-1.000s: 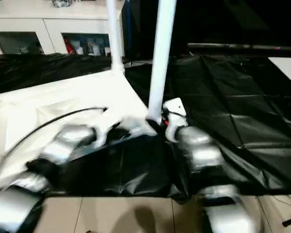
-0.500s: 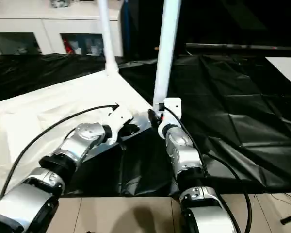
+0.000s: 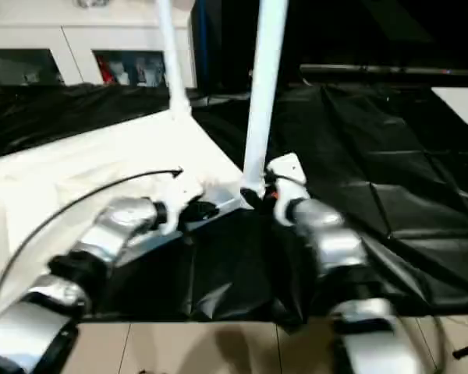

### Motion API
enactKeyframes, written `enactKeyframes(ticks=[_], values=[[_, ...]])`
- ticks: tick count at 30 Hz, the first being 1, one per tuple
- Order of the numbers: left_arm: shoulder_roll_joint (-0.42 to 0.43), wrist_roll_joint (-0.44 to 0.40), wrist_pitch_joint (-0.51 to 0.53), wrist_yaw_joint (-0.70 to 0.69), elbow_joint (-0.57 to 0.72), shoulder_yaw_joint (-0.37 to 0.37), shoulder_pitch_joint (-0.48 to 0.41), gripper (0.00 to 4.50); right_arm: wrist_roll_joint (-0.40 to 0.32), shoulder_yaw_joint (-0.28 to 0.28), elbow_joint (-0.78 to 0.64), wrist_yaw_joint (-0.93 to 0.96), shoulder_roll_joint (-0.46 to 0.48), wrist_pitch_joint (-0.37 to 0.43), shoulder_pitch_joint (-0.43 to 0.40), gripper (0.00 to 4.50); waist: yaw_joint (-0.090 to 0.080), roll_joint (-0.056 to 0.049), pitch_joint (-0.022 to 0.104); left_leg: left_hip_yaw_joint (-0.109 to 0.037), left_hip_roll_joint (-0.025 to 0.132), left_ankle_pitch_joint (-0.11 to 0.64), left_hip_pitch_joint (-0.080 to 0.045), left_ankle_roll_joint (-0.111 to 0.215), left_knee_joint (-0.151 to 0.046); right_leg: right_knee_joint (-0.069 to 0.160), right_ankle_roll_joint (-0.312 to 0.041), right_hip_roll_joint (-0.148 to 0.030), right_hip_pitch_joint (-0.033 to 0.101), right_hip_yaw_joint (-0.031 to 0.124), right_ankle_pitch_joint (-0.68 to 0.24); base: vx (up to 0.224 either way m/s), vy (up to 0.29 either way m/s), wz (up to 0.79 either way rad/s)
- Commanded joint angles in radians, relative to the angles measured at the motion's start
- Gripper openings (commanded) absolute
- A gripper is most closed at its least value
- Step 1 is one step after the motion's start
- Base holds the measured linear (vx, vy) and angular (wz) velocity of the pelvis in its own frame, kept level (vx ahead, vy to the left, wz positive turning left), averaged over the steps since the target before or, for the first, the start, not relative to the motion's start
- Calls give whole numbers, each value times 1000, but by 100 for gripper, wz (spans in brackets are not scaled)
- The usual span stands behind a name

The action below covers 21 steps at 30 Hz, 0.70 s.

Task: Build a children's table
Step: Rotate leg to tighten

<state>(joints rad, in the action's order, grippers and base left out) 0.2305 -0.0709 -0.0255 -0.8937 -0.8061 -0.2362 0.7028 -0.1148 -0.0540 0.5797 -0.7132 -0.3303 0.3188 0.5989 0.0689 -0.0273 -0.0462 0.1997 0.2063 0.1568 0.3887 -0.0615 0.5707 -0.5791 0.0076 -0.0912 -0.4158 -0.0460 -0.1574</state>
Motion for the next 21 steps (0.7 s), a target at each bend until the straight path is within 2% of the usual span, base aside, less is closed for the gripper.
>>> enactKeyframes(ticks=[1, 7, 8, 11, 13, 16, 21], values=[[20, 6, -13, -33, 25, -1, -22, 0, -4, -4, -33, -40, -28, 9, 7, 364, 9, 8, 75, -5, 17, 169, -19, 82, -48, 38, -271, -36, 59, 19, -48, 0, 0, 0], [39, 22, 0, -86, 84, -7, -55, 0, -15, -23, -32, -139, -56, -23, 8, 364, 12, 10, 72, -4, 19, 203, -20, 68, -50, 43, -263, -39, 57, 21, -127, 0, 0, 0], [45, 32, 14, -111, 122, -15, -75, 0, -23, -24, -10, -180, -56, -52, 15, 364, 12, 14, 72, -4, 20, 205, -20, 67, -50, 44, -261, -40, 57, 21, -133, 0, 0, 0], [47, 35, 18, -121, 136, -19, -84, 0, -29, -23, 3, -198, -52, -64, 20, 364, 14, 9, 72, -4, 22, 208, -23, 66, -50, 44, -261, -39, 53, 22, -141, 0, 0, 0], [49, 38, 24, -128, 149, -21, -91, 0, -33, -30, 13, -220, -49, -76, 23, 364, 20, 15, 73, -3, 22, 191, -23, 69, -48, 41, -263, -38, 53, 22, -123, 0, 0, 0], [50, 40, 30, -134, 162, -24, -99, 0, -33, -43, 18, -250, -46, -91, 22, 364, 25, 14, 74, -3, 22, 182, -23, 72, -48, 38, -261, -39, 53, 22, -119, 0, 0, 0], [47, 41, 47, -140, 183, -27, -107, 0, 0, -71, 48, -265, -35, -138, 23, 364, 24, 16, 73, -4, 21, 196, -22, 64, -48, 41, -251, -41, 52, 23, -158, 0, 0, 0]])
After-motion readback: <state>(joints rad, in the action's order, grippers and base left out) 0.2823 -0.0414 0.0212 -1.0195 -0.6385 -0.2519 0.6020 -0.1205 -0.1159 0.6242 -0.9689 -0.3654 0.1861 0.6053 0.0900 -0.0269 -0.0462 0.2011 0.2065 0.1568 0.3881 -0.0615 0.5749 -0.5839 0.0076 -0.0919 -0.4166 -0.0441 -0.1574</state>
